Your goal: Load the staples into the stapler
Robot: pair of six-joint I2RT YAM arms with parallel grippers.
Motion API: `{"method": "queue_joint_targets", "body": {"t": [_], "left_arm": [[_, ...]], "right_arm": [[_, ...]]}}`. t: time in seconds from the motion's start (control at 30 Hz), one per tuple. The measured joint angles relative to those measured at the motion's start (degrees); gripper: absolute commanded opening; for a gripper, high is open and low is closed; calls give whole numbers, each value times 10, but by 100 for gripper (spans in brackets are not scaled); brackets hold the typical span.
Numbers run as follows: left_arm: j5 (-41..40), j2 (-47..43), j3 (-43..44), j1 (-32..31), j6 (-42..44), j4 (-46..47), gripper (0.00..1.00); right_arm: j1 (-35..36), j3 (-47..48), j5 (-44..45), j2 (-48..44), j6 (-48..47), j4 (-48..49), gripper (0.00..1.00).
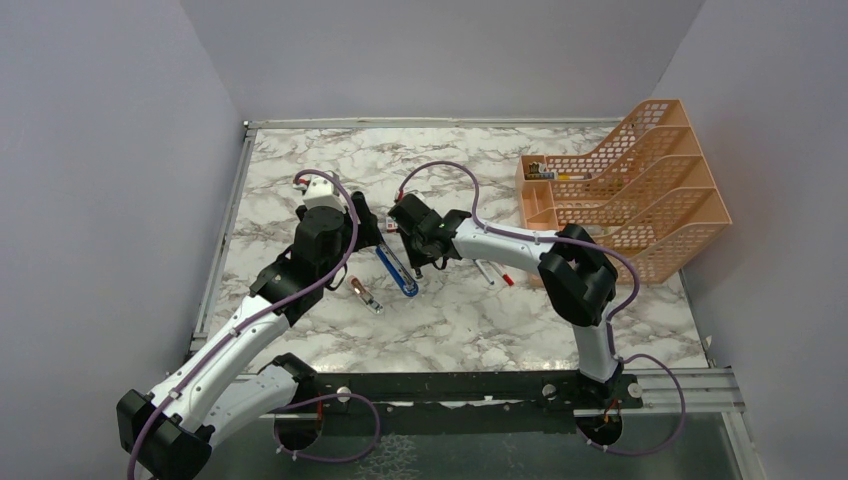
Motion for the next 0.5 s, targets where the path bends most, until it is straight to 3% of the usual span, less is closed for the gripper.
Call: {"method": "queue_joint_targets", "body": {"t": [0.5], "left_arm": [[-1, -1, 0, 0, 0, 0, 80]], "right_arm": [[0, 0, -3, 6, 9, -1, 21]]}}
